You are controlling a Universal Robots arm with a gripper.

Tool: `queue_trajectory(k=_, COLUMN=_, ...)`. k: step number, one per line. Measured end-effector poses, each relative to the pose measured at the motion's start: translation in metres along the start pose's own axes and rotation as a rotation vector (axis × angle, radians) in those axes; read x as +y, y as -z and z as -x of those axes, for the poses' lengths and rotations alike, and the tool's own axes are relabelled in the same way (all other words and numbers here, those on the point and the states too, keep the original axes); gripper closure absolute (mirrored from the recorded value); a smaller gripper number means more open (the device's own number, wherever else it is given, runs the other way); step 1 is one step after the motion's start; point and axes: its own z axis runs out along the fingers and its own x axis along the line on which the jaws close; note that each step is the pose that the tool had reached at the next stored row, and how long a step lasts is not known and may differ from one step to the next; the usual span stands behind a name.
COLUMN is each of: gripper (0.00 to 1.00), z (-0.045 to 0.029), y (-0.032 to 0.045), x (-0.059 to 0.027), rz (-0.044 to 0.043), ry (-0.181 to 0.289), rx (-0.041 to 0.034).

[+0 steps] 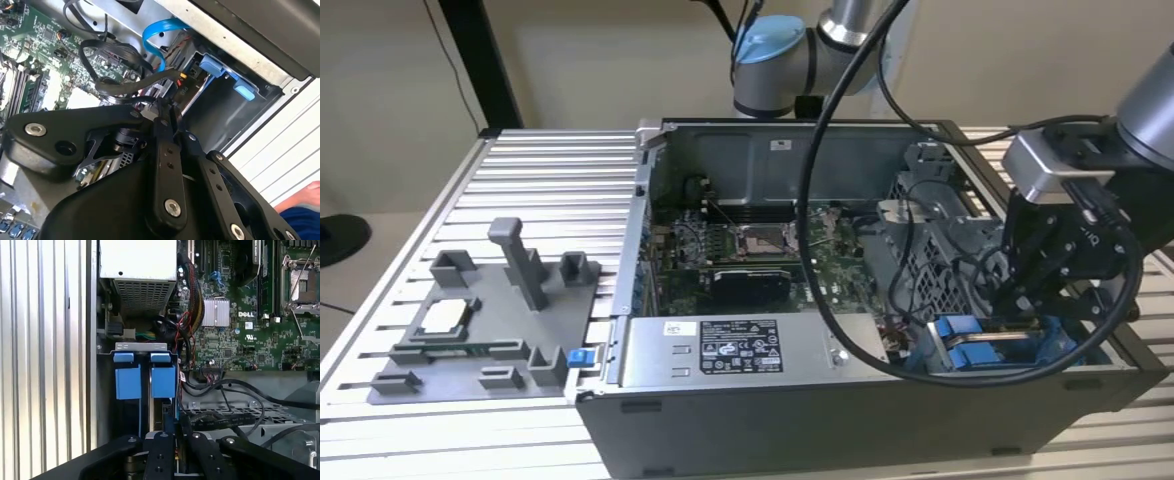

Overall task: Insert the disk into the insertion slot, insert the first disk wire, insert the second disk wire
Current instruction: 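Insert the second disk wire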

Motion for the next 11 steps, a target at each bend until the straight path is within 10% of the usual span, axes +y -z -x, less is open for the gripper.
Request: queue_trajectory(k=11, gripper=1.00, z=-0.0031, y=-0.0002, x=-0.0002, rz=-0.0031, ry=0.001, rx=0.0003)
